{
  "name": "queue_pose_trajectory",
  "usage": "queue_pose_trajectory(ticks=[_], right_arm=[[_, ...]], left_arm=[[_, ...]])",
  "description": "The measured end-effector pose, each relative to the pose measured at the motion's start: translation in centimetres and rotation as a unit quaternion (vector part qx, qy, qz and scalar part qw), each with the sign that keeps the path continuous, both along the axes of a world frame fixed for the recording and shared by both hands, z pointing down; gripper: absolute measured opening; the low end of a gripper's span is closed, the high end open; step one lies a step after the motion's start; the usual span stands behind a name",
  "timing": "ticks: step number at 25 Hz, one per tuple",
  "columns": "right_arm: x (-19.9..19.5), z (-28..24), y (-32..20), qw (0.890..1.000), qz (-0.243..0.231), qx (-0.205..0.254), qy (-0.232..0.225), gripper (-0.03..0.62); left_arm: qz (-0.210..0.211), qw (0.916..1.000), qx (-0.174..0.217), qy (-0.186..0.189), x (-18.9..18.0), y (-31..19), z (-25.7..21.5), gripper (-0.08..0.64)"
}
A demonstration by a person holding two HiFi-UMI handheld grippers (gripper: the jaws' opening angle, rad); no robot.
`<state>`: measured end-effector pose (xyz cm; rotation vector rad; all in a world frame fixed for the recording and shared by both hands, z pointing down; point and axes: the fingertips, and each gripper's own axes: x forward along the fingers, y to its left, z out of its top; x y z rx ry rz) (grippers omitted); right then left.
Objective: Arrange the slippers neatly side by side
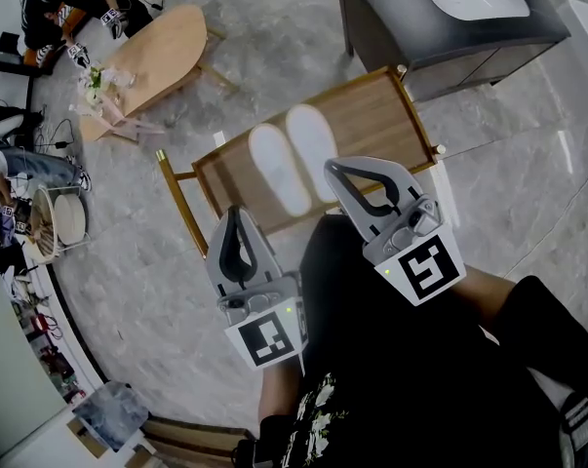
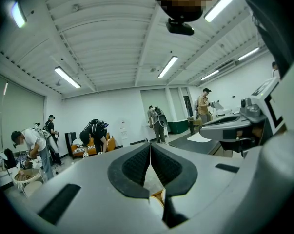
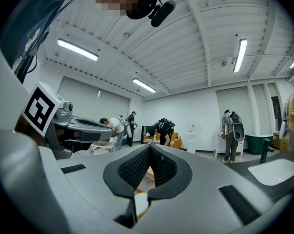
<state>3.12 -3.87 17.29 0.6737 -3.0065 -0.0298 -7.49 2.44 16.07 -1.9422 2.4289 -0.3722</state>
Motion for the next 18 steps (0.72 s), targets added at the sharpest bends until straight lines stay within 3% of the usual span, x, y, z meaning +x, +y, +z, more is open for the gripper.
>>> queue_pose_trajectory(ticks=[18], right_arm=[[0.6, 0.6, -0.9, 1.0, -0.009, -0.01, -0.005, -0.002]], left_arm=[[0.01, 0.9999, -0.012, -0.002, 1.1, -1.4, 0.9, 0.006]])
